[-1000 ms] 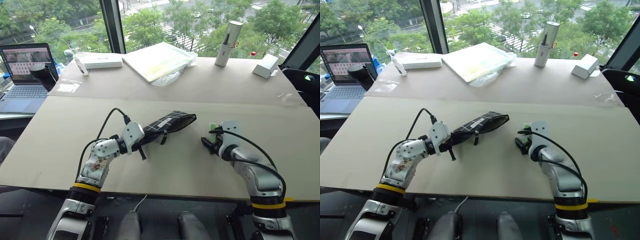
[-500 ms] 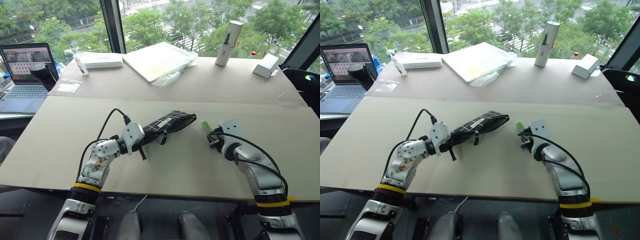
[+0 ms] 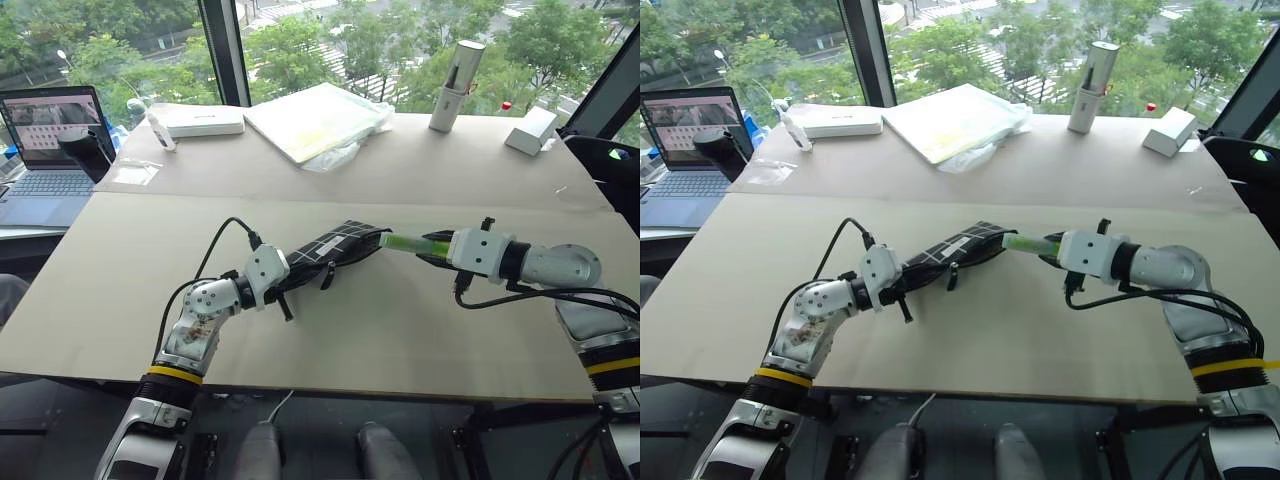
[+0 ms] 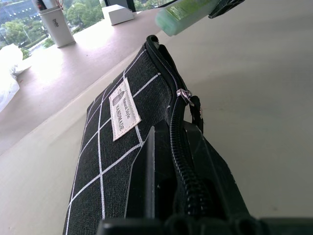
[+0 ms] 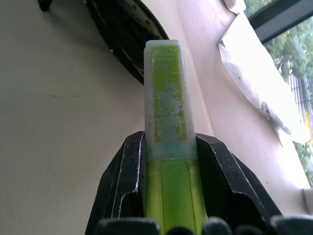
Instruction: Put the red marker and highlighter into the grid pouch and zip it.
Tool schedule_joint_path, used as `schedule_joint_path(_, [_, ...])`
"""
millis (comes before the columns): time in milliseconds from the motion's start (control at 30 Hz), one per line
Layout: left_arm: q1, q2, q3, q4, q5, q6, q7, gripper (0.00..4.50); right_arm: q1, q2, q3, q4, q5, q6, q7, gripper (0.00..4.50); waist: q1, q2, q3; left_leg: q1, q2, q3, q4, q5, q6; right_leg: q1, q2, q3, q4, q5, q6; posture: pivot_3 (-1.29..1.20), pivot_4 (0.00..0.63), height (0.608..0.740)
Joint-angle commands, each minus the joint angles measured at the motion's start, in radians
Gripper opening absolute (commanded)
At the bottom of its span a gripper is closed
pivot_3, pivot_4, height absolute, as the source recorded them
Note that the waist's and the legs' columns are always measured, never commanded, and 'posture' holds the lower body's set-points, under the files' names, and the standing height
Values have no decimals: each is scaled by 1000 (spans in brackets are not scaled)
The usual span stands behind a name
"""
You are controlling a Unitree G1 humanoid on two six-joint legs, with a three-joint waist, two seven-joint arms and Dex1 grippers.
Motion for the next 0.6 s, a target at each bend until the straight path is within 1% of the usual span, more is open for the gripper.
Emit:
schedule_joint_path(33, [-13, -1, 7, -15, -7, -22, -5, 0, -43, 13, 12, 35, -41, -85, -2, 1069, 1, 0, 0, 0, 0, 0, 0, 0, 0, 0, 0, 0, 0, 0, 0, 0, 150, 740])
schedule_joint_path(333, [-5, -4, 5, -19, -10, -18, -8, 0, -114, 70, 55, 134, -114, -164, -12, 1069, 2, 0, 0, 0, 0, 0, 0, 0, 0, 0, 0, 0, 0, 0, 0, 0, 150, 740])
schedule_joint_path(433, [-3, -5, 4, -19, -9, -18, -8, 0, -166, 115, 89, 160, -136, -183, -8, 1069, 1, 0, 0, 0, 0, 0, 0, 0, 0, 0, 0, 0, 0, 0, 0, 0, 150, 740])
schedule_joint_path(600, [1, -3, 6, -23, -8, -15, -8, 0, -217, 145, 99, 209, -138, -203, 1, 1069, 1, 0, 0, 0, 0, 0, 0, 0, 0, 0, 0, 0, 1, 0, -1, 0, 150, 740])
